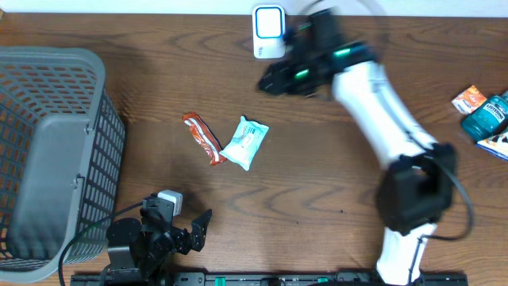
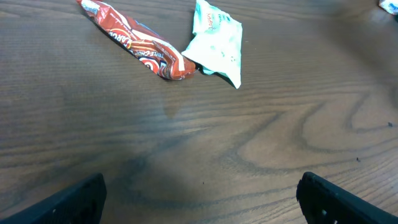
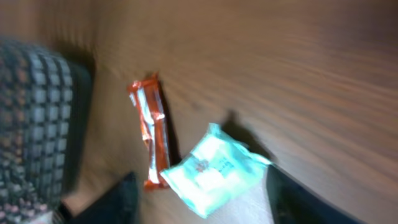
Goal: Scan the item barcode
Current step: 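Reach the right gripper to the mint wipes pack and grasp it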
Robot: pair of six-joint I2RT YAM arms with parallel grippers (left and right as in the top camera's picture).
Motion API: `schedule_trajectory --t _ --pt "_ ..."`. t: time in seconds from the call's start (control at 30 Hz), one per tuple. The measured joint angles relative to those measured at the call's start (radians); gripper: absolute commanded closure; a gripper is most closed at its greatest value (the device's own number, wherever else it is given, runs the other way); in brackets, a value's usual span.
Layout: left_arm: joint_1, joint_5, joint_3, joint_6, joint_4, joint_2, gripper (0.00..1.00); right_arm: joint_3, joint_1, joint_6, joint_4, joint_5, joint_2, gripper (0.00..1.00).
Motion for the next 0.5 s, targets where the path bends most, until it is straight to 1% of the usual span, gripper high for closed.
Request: schedule_trajectory --t 0.03,0.1,0.17,0.27,0.43,0.5 --pt "0.0 0.0 0.0 0.0 0.0 0.0 0.02 0.0 0.042 -0.005 0.024 0.016 0.024 0.54" --pt "0.0 0.0 0.0 0.0 0.0 0.0 0.02 -0.001 0.129 -0.019 0.082 0.051 0.076 0.61" --pt "0.0 0.0 0.0 0.0 0.0 0.0 0.02 -0.001 0.2 -0.024 0.117 0.086 0.121 0.71" --pt "0.0 0.0 0.0 0.0 0.0 0.0 0.02 -0.002 0.274 -0.01 0.116 0.146 0.174 0.76" --pt "0.0 0.0 0.0 0.0 0.0 0.0 0.02 -0.007 0.336 0.014 0.048 0.264 0.212 0.76" --pt "0.0 0.0 0.0 0.0 0.0 0.0 0.02 -0.007 0.347 0.018 -0.027 0.291 0.211 0.76"
